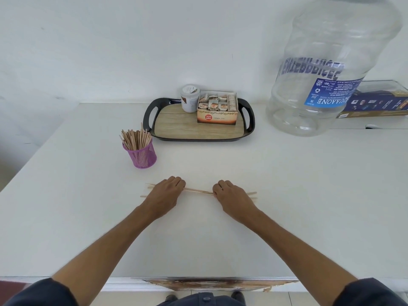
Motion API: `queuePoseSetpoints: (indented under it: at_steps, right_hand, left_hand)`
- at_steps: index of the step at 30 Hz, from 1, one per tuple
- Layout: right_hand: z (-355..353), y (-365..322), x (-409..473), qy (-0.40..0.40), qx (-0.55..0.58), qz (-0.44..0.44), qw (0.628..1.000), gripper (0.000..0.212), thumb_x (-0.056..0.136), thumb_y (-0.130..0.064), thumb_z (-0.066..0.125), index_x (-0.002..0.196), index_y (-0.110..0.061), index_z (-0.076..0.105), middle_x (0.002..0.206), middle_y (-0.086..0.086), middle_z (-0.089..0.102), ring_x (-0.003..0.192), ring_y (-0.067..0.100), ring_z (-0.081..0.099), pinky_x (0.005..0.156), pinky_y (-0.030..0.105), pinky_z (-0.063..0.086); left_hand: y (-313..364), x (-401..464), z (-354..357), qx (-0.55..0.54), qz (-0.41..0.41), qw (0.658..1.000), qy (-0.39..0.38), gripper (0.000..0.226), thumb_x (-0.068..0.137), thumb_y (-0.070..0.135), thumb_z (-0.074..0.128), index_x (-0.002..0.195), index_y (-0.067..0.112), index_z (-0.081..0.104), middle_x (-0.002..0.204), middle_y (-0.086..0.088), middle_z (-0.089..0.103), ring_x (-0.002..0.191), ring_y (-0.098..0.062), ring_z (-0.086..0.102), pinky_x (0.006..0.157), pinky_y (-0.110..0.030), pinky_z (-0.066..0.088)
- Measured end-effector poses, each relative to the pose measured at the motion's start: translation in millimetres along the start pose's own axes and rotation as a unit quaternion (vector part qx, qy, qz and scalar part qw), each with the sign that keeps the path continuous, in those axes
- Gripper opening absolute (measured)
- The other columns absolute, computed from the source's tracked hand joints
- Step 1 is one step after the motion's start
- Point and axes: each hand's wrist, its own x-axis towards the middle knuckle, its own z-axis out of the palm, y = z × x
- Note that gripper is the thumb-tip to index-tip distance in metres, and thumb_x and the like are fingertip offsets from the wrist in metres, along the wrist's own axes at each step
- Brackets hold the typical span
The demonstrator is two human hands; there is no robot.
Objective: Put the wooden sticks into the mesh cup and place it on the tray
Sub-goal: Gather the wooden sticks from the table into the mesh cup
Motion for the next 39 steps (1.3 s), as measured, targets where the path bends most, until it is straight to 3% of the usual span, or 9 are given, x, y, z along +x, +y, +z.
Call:
queuePoseSetpoints:
  at_steps: [3,6,12,18,22,26,33,35,39]
  right_hand:
    - [-1.1,3.7,-3.4,0.041,0.0,-0.011,0.999,0.018,0.087,0.003,0.058,0.099,-0.01,0.061,0.09,0.003,0.062,0.081,0.021,0.057,0.057,0.028,0.036]
    - [-2.6,17.3,-2.6,0.054,0.035,-0.025,0.998,0.019,0.096,-0.001,0.048,0.109,-0.009,0.06,0.099,0.006,0.064,0.094,0.025,0.057,0.065,0.031,0.038]
    - [-13.8,36.5,-7.3,0.115,0.201,0.047,0.972,0.025,0.1,-0.012,0.05,0.12,-0.012,0.066,0.098,0.0,0.07,0.09,0.02,0.063,0.078,0.033,0.049]
    - [-24.4,32.5,5.3,0.157,0.521,0.202,0.814,0.018,0.096,-0.008,0.057,0.095,-0.016,0.073,0.078,-0.006,0.068,0.064,-0.001,0.06,0.064,0.015,0.047]
    - [-33.7,30.2,16.2,0.142,0.651,0.239,0.706,0.025,0.101,-0.006,0.046,0.098,-0.016,0.069,0.081,-0.001,0.061,0.068,0.008,0.062,0.066,0.019,0.049]
    - [-40.8,21.5,30.3,0.148,0.707,0.272,0.636,0.032,0.095,0.002,0.033,0.079,-0.011,0.057,0.069,0.0,0.047,0.058,0.014,0.042,0.052,0.019,0.033]
    - [-55.4,5.6,48.2,0.204,0.758,0.221,0.579,0.01,0.068,-0.018,0.037,0.069,-0.011,0.044,0.062,-0.003,0.038,0.053,0.008,0.029,0.051,0.023,0.02]
    - [-56.4,2.4,51.9,0.204,0.75,0.227,0.587,0.004,0.071,-0.016,0.041,0.068,-0.013,0.04,0.061,-0.004,0.034,0.054,0.009,0.027,0.052,0.024,0.019]
    - [-47.9,-3.3,54.9,0.194,0.709,0.244,0.633,0.028,0.087,-0.008,0.042,0.063,-0.019,0.032,0.059,-0.007,0.029,0.056,0.01,0.023,0.052,0.023,0.019]
  left_hand:
    - [-1.1,1.2,-6.6,0.002,-0.015,1.0,0.001,0.016,0.084,-0.007,0.052,0.095,0.005,0.057,0.083,-0.011,0.061,0.074,-0.031,0.054,0.064,-0.035,0.037]
    - [-8.1,1.3,-11.9,0.014,-0.017,1.0,0.01,0.017,0.084,-0.006,0.057,0.096,0.005,0.056,0.078,-0.012,0.061,0.067,-0.032,0.053,0.06,-0.031,0.027]
    - [-23.2,2.1,-19.3,-0.105,-0.029,0.99,0.085,0.036,0.09,-0.007,0.049,0.122,0.006,0.061,0.092,-0.007,0.068,0.08,-0.029,0.062,0.066,-0.036,0.048]
    - [-19.8,22.6,-29.2,-0.323,-0.112,0.926,0.162,0.019,0.097,0.0,0.047,0.093,0.011,0.062,0.072,-0.002,0.059,0.064,-0.014,0.052,0.061,-0.018,0.039]
    - [-17.6,38.4,-34.5,-0.488,-0.199,0.833,0.167,0.024,0.097,-0.001,0.042,0.085,0.014,0.058,0.069,0.004,0.054,0.063,-0.006,0.048,0.065,-0.019,0.043]
    - [-11.7,47.5,-34.7,-0.612,-0.244,0.732,0.175,0.031,0.092,-0.004,0.034,0.075,0.014,0.053,0.06,0.011,0.051,0.055,-0.006,0.041,0.054,-0.019,0.038]
    - [7.9,57.9,-43.0,-0.655,-0.24,0.692,0.186,0.037,0.08,0.003,0.034,0.054,0.027,0.046,0.051,0.012,0.033,0.049,-0.006,0.026,0.046,-0.019,0.022]
    - [12.7,57.8,-44.7,-0.655,-0.233,0.694,0.187,0.038,0.08,0.005,0.039,0.052,0.029,0.047,0.051,0.011,0.034,0.049,-0.006,0.027,0.047,-0.019,0.023]
    - [20.9,56.0,-37.9,-0.647,-0.232,0.701,0.191,0.028,0.091,0.013,0.058,0.066,0.013,0.045,0.053,0.008,0.034,0.049,-0.007,0.028,0.048,-0.017,0.028]
